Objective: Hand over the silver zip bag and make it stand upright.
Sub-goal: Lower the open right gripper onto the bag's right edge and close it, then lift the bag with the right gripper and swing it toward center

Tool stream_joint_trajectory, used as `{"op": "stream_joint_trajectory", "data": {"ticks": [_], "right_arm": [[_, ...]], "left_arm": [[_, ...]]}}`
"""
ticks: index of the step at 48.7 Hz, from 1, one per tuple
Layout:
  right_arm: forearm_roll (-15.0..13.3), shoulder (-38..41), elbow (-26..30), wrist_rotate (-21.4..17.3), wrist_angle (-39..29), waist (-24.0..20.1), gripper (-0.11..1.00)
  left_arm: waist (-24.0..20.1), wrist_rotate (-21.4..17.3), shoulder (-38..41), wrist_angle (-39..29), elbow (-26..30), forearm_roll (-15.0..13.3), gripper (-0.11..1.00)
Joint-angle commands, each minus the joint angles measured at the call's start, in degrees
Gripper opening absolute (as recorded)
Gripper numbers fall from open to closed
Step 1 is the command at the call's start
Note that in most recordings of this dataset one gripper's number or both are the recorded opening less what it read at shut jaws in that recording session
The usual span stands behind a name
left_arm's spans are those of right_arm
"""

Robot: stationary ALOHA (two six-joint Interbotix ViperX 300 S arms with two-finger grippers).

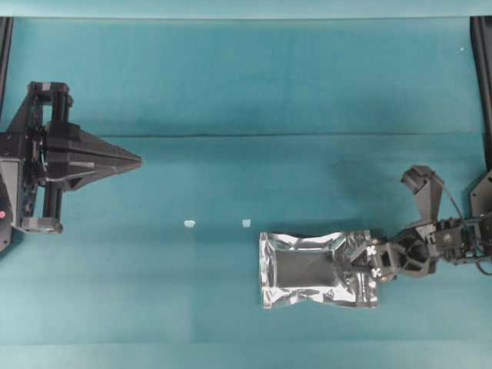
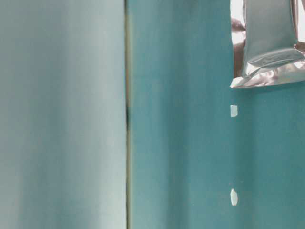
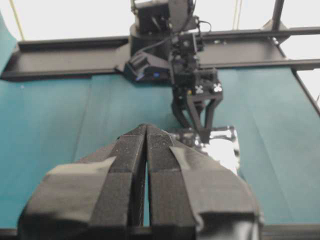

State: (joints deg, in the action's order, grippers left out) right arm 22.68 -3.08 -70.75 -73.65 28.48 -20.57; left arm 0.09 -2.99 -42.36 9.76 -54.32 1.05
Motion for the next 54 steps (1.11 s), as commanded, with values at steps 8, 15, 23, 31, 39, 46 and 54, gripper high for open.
{"op": "stream_joint_trajectory", "data": {"ticks": [8,15,23,31,39,46,54], "right_arm": [[-0.1,2.6,1.8,0.0,-0.4,-0.3,0.83],[-0.1,2.2,1.7,0.0,-1.1,-0.3,0.76],[-0.1,1.2,1.8,0.3,-2.5,-0.3,0.38],[-0.1,-1.3,1.8,2.2,-3.3,-0.1,0.03],[-0.1,-5.0,1.6,4.8,-5.4,1.3,0.01],[-0.4,-8.7,1.9,8.4,-9.9,3.3,0.01],[-0.9,-15.0,4.3,15.6,-19.2,6.7,0.01]], "left_arm": [[-0.2,0.2,-0.1,0.3,1.3,0.2,-0.01],[-0.1,0.2,-0.1,0.3,1.2,0.2,-0.01],[-0.1,0.1,-0.1,0.3,1.1,0.2,-0.01],[-0.2,0.1,-0.1,0.3,1.1,0.2,-0.01],[-0.2,0.2,-0.1,0.3,0.7,0.2,-0.01],[-0.3,0.1,-0.1,0.3,0.6,0.2,-0.01],[-0.6,0.1,-0.1,0.3,0.6,0.2,-0.01]]}}
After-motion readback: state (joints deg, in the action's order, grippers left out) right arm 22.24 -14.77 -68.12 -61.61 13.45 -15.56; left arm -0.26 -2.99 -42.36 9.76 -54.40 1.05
